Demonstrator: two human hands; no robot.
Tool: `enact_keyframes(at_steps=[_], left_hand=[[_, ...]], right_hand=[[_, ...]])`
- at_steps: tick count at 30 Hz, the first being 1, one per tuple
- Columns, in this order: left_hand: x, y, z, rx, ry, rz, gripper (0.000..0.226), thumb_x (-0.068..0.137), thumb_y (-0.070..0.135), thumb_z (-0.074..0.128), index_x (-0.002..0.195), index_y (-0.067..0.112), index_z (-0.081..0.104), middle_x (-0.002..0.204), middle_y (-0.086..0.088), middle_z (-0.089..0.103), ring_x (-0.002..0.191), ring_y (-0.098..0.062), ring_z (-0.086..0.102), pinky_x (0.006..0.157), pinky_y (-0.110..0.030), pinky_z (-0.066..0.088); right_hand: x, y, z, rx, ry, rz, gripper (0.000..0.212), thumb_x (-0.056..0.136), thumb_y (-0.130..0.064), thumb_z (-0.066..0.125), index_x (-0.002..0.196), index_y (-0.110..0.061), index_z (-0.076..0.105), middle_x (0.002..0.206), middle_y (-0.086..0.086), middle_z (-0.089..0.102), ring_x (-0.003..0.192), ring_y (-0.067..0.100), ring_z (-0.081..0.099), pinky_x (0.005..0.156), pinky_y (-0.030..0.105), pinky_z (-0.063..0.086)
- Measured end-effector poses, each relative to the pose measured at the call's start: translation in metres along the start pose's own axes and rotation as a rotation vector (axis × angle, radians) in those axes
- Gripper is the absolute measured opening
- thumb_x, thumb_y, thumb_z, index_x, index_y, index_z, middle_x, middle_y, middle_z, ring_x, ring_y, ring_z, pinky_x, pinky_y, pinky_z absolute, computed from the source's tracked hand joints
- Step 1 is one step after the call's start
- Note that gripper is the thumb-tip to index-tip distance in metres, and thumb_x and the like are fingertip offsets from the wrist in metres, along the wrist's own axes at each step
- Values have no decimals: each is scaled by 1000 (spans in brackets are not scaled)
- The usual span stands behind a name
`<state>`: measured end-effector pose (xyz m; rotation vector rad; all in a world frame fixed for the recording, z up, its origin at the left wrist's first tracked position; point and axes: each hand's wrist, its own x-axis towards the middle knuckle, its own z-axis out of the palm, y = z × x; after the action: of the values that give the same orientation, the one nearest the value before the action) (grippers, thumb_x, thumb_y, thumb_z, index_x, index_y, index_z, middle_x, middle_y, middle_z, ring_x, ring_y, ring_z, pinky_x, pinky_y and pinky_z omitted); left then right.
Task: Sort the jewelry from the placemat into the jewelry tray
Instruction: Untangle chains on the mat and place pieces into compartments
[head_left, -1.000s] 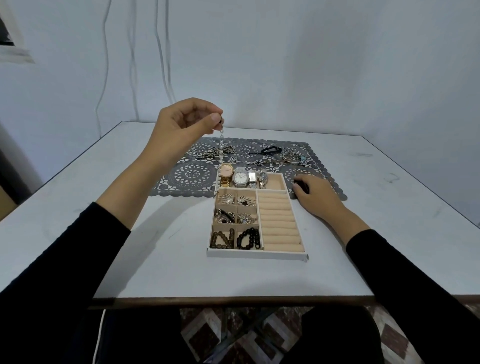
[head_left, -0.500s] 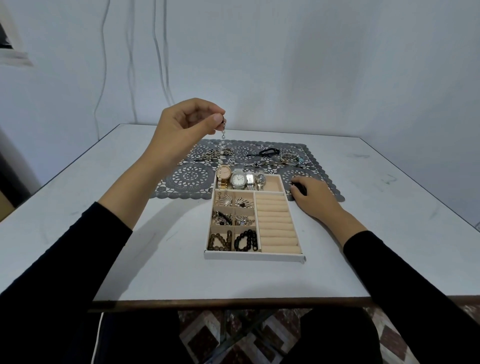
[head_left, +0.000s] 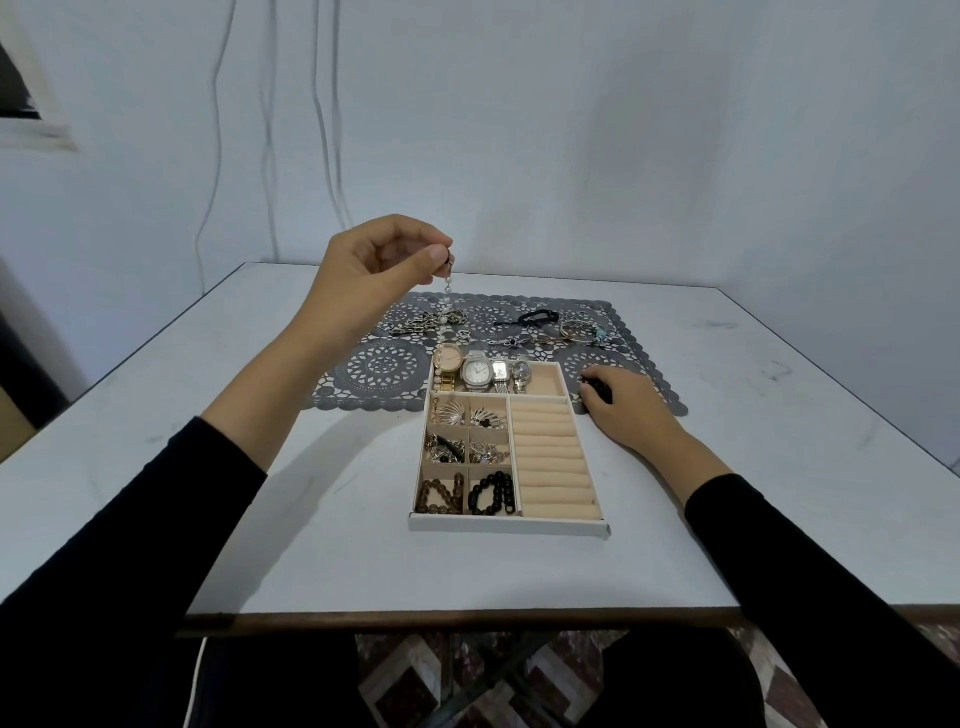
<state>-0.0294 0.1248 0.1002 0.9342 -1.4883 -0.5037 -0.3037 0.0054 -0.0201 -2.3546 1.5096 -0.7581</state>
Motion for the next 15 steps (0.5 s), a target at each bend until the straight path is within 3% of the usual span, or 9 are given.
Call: enact_keyframes(at_steps=[15], left_hand=[[-12,-13,2,32,-5,-67,9,91,10,66,97,15,69,84,5,75,86,-11,70,84,-23,54]], right_hand=[[0,0,0,-6,-8,10,33,97,-25,49,124,-12,60,117,4,66,106,18,57,81,19,34]])
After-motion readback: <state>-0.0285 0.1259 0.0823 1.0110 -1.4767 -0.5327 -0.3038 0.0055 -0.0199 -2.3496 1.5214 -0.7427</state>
